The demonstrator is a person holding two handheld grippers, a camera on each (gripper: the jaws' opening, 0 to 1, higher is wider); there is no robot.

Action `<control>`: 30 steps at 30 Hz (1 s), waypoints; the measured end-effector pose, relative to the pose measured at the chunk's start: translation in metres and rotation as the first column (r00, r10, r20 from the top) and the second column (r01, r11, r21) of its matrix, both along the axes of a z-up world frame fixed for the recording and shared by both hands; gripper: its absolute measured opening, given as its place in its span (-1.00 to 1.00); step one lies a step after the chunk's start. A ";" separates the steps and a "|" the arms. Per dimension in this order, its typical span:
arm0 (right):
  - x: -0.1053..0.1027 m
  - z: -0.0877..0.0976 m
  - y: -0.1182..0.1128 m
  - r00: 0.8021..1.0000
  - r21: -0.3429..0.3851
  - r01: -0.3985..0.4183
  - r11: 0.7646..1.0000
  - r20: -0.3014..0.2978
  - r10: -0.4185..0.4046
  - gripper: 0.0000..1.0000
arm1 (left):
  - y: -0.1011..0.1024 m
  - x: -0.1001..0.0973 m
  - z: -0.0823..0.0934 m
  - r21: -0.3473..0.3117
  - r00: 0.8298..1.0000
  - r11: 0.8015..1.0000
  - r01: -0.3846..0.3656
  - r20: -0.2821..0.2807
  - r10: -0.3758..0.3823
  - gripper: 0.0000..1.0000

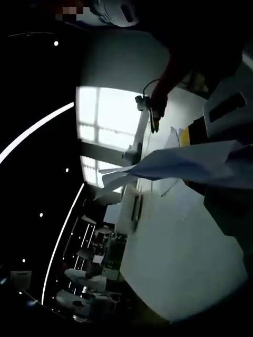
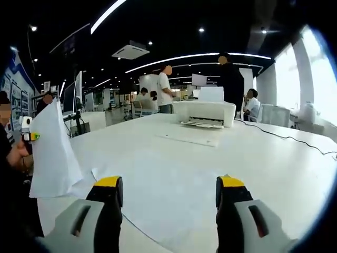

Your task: Organize the stack of printing papers by aligning and flattening the scattered papers on the table

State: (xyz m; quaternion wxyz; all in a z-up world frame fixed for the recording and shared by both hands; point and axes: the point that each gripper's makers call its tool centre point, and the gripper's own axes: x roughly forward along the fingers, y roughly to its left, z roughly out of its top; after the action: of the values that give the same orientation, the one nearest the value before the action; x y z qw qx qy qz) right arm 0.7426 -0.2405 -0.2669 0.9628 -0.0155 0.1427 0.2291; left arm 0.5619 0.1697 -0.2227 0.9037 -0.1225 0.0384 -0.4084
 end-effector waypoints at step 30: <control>0.022 -0.017 -0.012 0.999 0.002 0.031 1.000 -0.044 -0.031 0.33 | 0.004 -0.001 0.000 -0.004 1.000 1.000 -0.006 -0.003 0.006 -0.87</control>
State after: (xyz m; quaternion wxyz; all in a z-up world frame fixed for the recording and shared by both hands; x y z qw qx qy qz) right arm 0.7644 -0.2522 -0.2841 0.9629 -0.0071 0.1639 0.2145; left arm 0.5613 0.1732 -0.2224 0.9046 -0.1252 0.0384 -0.4057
